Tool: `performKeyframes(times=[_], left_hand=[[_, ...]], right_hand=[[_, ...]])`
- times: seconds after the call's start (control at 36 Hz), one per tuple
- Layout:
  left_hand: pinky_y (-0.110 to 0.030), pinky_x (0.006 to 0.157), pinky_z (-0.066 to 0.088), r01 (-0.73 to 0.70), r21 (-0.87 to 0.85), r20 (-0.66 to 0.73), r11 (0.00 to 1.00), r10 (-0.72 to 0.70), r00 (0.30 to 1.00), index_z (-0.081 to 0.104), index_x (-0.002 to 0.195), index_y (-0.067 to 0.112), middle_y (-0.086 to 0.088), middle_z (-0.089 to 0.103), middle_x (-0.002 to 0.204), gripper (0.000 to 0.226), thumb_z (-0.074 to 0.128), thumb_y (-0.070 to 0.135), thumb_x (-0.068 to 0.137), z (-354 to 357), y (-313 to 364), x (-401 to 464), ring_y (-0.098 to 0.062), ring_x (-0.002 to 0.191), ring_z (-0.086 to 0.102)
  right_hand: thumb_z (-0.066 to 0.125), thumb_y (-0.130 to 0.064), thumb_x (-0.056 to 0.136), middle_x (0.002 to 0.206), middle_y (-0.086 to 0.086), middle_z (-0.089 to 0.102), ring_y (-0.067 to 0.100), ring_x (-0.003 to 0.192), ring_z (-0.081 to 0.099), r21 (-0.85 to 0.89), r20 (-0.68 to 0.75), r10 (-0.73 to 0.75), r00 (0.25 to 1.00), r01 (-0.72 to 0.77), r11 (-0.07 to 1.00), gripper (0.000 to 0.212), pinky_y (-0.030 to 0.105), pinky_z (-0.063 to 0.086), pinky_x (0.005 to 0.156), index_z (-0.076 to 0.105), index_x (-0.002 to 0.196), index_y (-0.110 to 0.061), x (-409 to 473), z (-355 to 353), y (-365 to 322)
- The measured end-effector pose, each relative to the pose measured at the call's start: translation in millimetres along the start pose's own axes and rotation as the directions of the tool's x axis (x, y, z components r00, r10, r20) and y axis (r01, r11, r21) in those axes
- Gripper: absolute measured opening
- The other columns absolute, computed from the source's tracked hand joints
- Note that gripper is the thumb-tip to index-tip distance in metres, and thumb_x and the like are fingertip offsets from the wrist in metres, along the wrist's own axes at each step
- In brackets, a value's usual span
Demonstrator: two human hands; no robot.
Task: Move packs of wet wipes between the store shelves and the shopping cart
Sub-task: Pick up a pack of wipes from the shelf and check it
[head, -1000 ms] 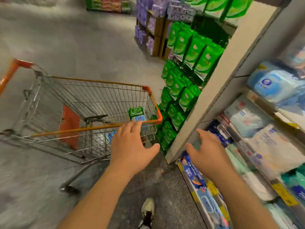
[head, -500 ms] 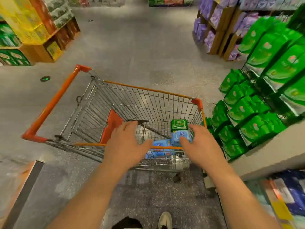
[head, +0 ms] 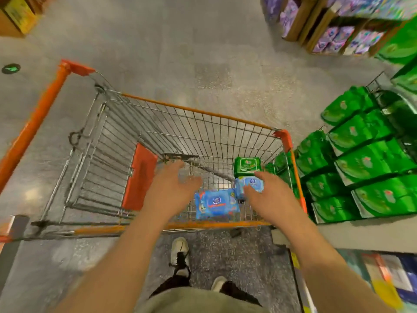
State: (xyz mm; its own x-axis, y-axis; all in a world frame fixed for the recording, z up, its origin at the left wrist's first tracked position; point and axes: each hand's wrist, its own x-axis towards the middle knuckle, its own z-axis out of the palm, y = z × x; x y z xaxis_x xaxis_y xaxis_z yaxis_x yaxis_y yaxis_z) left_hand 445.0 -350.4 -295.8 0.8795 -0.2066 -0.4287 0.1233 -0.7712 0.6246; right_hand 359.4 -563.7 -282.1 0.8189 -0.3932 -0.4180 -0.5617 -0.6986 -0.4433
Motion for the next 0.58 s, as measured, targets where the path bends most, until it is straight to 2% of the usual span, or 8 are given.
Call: performKeyframes(times=[0.08,0.14,0.19,0.25,0.33,0.42,0.5,0.58], left_hand=[[-0.033,0.106,0.038,0.021,-0.019,0.085,1.0,-0.019,0.996,0.043,0.152,0.023,0.0,0.046,0.156,0.065,0.062,0.047,0.095,5.3,-3.8,32.1,-0.023,0.138,0.047],[-0.028,0.095,0.04,0.067,-0.033,0.14,0.997,-0.062,0.988,0.043,0.152,0.024,0.002,0.047,0.156,0.063,0.06,0.048,0.096,11.1,-5.4,51.1,-0.021,0.129,0.054],[-0.02,0.072,0.041,0.129,-0.063,0.187,0.99,-0.116,0.976,0.045,0.15,0.025,0.003,0.052,0.148,0.06,0.059,0.049,0.097,18.7,-8.1,67.8,-0.011,0.097,0.061],[-0.021,0.059,0.038,0.181,-0.088,0.217,0.98,-0.158,0.963,0.052,0.143,0.026,0.004,0.059,0.135,0.053,0.059,0.05,0.097,29.4,-13.4,85.7,-0.001,0.077,0.054],[-0.022,0.058,0.037,0.226,-0.091,0.27,0.97,-0.195,0.943,0.062,0.133,0.025,0.005,0.063,0.127,0.045,0.059,0.05,0.096,48.6,-23.3,113.5,-0.001,0.079,0.053],[-0.026,0.071,0.043,0.367,-0.151,0.318,0.918,-0.306,0.897,0.064,0.118,0.025,0.003,0.065,0.117,0.034,0.063,0.05,0.094,74.9,-38.1,143.8,-0.01,0.088,0.059],[-0.031,0.075,0.048,0.544,-0.217,0.388,0.811,-0.439,0.81,0.061,0.121,0.019,-0.002,0.065,0.119,0.037,0.06,0.047,0.097,107.0,-57.2,171.8,-0.019,0.094,0.061],[-0.03,0.067,0.048,0.673,-0.237,0.467,0.701,-0.525,0.712,0.061,0.124,0.014,-0.005,0.065,0.116,0.036,0.056,0.042,0.102,139.8,-80.0,193.1,-0.017,0.081,0.057]], right_hand=[[0.06,-0.026,0.098,0.125,0.018,0.062,0.031,0.108,0.058,0.041,0.032,0.089,0.995,-0.091,0.995,0.035,0.038,0.046,0.088,0.06,0.121,0.001,19.8,8.8,0.6],[0.058,-0.03,0.099,0.131,0.015,0.06,0.031,0.109,0.061,0.058,0.063,0.115,0.991,-0.119,0.991,0.039,0.04,0.05,0.091,0.059,0.129,-0.005,33.8,15.2,4.4],[0.056,-0.037,0.101,0.149,0.008,0.051,0.027,0.126,0.056,0.063,0.115,0.128,0.985,-0.136,0.989,0.051,0.036,0.045,0.102,0.05,0.145,-0.013,47.9,22.1,9.0],[0.056,-0.04,0.101,0.156,0.005,0.045,0.023,0.134,0.051,0.079,0.153,0.153,0.976,-0.166,0.983,0.058,0.031,0.04,0.105,0.043,0.152,-0.014,63.5,31.1,15.0],[0.058,-0.04,0.1,0.15,0.005,0.051,0.018,0.122,0.055,0.107,0.169,0.188,0.968,-0.208,0.972,0.056,0.024,0.037,0.094,0.047,0.148,-0.015,87.9,49.6,28.0],[0.056,-0.042,0.101,0.149,0.003,0.051,0.013,0.101,0.061,0.114,0.237,0.197,0.951,-0.229,0.967,0.054,0.024,0.038,0.087,0.046,0.147,-0.017,117.7,74.5,45.2],[0.055,-0.039,0.1,0.128,0.005,0.06,0.018,0.09,0.059,0.07,0.309,0.212,0.927,-0.245,0.967,0.044,0.026,0.039,0.078,0.054,0.136,-0.013,152.7,105.0,64.6],[0.055,-0.035,0.098,0.078,-0.001,0.051,0.028,0.084,0.052,-0.063,0.394,0.216,0.894,-0.208,0.976,0.024,0.027,0.03,0.056,0.052,0.089,-0.014,185.9,142.6,90.5]])
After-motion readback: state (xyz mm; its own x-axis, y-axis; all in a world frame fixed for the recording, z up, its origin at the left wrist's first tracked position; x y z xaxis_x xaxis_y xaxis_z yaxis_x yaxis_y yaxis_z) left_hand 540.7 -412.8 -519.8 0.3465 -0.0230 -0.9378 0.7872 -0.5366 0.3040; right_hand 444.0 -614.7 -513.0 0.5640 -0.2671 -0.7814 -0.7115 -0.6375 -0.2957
